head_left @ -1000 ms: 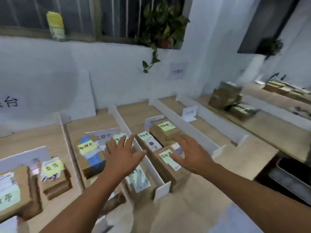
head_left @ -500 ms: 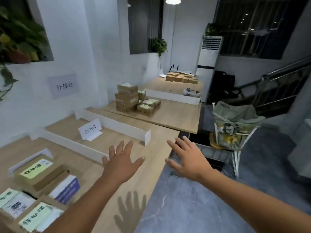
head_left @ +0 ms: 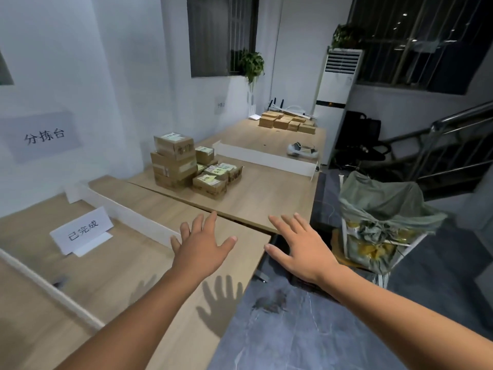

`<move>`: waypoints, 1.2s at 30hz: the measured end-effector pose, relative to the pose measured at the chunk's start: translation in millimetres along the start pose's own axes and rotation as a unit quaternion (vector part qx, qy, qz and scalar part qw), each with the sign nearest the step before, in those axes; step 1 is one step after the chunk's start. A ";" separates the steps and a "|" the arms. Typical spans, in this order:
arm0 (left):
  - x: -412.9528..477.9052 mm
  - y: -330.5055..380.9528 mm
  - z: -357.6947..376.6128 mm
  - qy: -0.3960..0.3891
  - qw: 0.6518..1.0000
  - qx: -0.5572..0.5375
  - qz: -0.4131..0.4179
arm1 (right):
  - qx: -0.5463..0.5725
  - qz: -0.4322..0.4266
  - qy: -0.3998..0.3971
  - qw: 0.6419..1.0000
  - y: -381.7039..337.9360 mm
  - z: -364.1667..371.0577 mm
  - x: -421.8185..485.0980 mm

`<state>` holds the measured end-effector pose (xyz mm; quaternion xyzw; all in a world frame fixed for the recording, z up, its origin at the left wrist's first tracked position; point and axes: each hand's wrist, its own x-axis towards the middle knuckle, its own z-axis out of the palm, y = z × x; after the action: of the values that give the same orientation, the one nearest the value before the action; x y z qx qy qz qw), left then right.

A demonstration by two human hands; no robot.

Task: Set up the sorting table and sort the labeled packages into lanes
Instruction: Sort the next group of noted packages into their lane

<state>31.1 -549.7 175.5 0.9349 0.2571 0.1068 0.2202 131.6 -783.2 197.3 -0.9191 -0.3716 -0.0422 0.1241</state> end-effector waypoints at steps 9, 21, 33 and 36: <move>208.0 40.2 47.2 0.007 0.999 -0.016 -0.037 | 0.028 -0.023 -0.039 0.999 102.7 16.9 202.7; 411.9 49.9 126.0 0.036 0.985 -0.050 -0.163 | 0.192 -0.097 -0.111 0.970 213.9 102.9 449.2; 562.2 -12.6 187.7 0.087 0.930 -0.101 -0.342 | 0.274 -0.154 -0.231 0.921 218.6 220.7 670.6; 603.9 -49.6 218.2 0.099 0.911 -0.143 -0.375 | 0.286 -0.158 -0.247 0.912 201.8 269.3 721.0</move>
<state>588.2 -270.5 12.4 0.7132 0.5910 0.1438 0.3484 787.0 -368.3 20.0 -0.7548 -0.5265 0.2754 0.2778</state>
